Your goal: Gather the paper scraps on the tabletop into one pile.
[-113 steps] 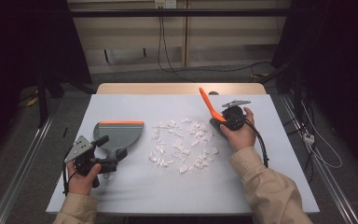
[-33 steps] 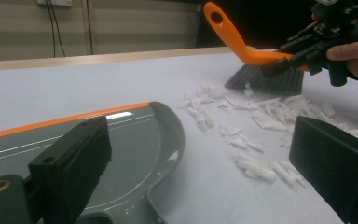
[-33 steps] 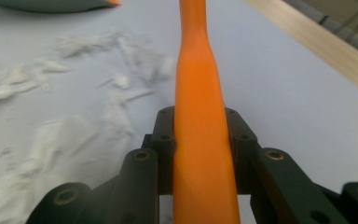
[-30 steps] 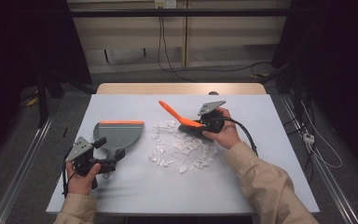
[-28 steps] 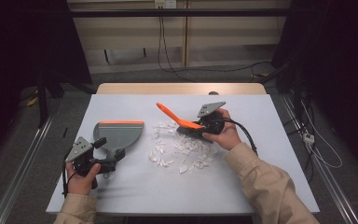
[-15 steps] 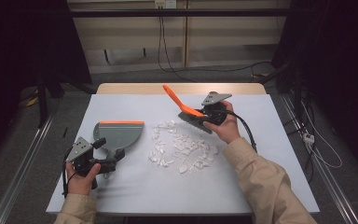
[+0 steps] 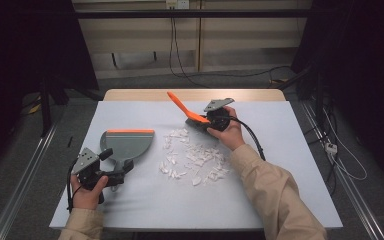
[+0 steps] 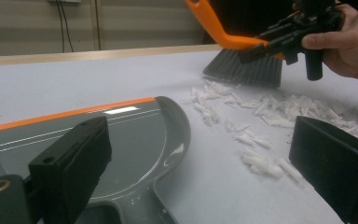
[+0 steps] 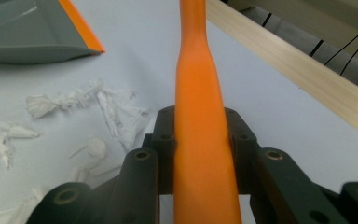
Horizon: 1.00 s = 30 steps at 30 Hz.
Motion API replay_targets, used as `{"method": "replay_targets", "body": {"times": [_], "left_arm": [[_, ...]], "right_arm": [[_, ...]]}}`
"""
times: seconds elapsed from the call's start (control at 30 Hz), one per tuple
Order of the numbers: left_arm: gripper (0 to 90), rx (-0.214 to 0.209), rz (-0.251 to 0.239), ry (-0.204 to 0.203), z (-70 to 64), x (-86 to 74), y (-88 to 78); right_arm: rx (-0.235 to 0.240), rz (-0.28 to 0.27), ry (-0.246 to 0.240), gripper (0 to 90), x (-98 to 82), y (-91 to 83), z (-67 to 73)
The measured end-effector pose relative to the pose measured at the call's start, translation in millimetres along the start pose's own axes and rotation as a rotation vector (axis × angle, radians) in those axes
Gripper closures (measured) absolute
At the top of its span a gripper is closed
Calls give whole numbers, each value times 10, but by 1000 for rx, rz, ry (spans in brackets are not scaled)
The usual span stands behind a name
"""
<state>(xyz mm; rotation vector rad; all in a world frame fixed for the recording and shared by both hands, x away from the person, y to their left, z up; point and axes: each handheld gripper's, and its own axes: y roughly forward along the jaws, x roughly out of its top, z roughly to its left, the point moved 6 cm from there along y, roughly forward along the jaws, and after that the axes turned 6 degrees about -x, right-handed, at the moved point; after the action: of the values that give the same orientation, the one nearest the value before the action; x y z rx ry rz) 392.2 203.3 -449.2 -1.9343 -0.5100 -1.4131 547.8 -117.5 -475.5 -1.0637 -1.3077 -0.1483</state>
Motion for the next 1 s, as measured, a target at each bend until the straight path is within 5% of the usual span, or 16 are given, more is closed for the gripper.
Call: {"method": "replay_targets", "body": {"times": [0.07,0.3,0.43,0.57,0.8,1.0], "left_arm": [[53,0,0,0,2,-1,-2],[53,-5,7,6,3,-11,0],[53,-10,1,1,-4,-7,-1],[53,-9,2,3,-6,-8,-2],[53,-9,0,3,-7,-4,-4],[53,-12,6,4,-12,-12,5]], "right_arm": [[21,-10,9,710,12,27,26],[133,16,-85,706,20,-35,296],[237,30,-105,709,3,-164,474],[269,6,-124,710,31,-333,586],[136,-62,-11,709,98,-481,178],[81,5,9,709,-111,-357,37]]}}
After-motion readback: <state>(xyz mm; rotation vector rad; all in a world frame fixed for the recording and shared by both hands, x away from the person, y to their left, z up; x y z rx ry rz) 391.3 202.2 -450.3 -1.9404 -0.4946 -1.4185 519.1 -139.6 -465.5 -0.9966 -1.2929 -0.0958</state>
